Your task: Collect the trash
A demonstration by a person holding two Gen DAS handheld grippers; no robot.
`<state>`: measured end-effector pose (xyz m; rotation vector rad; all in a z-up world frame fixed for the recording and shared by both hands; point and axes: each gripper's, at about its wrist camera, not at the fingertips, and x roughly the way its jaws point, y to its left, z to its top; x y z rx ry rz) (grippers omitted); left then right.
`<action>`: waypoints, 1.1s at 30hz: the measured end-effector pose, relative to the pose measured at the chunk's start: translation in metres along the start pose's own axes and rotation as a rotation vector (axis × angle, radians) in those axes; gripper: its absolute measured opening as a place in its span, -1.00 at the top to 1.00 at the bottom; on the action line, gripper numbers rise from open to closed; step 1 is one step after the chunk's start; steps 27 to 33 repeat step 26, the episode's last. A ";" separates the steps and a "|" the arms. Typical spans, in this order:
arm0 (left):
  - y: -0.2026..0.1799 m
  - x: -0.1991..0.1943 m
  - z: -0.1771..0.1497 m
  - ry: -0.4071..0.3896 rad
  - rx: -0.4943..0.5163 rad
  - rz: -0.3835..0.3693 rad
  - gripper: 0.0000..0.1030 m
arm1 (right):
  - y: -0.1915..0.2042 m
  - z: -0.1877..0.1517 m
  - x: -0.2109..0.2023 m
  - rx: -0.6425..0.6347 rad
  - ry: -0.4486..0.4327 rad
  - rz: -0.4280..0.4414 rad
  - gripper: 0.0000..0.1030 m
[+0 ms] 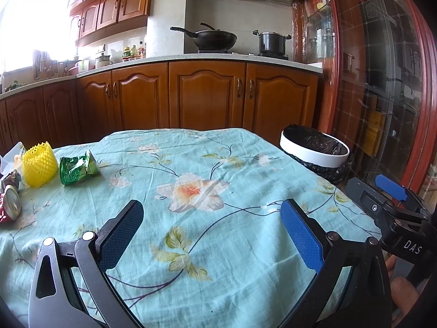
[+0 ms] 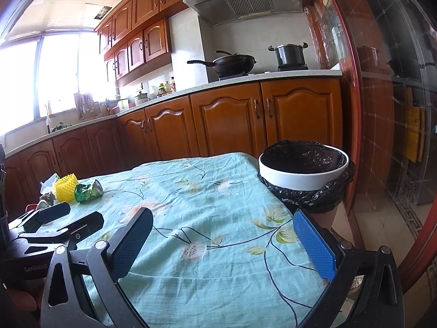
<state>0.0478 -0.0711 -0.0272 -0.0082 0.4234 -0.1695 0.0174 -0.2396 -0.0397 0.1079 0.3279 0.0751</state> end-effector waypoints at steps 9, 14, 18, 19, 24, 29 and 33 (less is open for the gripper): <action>0.002 0.003 0.000 0.008 -0.001 -0.002 -0.99 | 0.001 0.002 0.002 -0.002 0.002 0.007 -1.00; 0.004 0.005 0.000 0.014 -0.004 -0.002 -0.99 | 0.001 0.003 0.003 0.000 0.007 0.010 -1.00; 0.006 0.008 -0.001 0.023 -0.009 -0.005 -0.99 | 0.001 0.004 0.005 0.000 0.016 0.014 -1.00; 0.006 0.008 -0.001 0.025 -0.011 -0.006 -0.99 | 0.000 0.004 0.006 0.000 0.018 0.016 -1.00; 0.007 0.011 0.000 0.035 -0.013 -0.015 -0.99 | -0.003 0.006 0.010 0.006 0.030 0.018 -1.00; 0.008 0.012 0.001 0.044 -0.020 -0.021 -0.99 | -0.004 0.007 0.011 0.009 0.038 0.019 -1.00; 0.008 0.012 0.001 0.044 -0.020 -0.021 -0.99 | -0.004 0.007 0.011 0.009 0.038 0.019 -1.00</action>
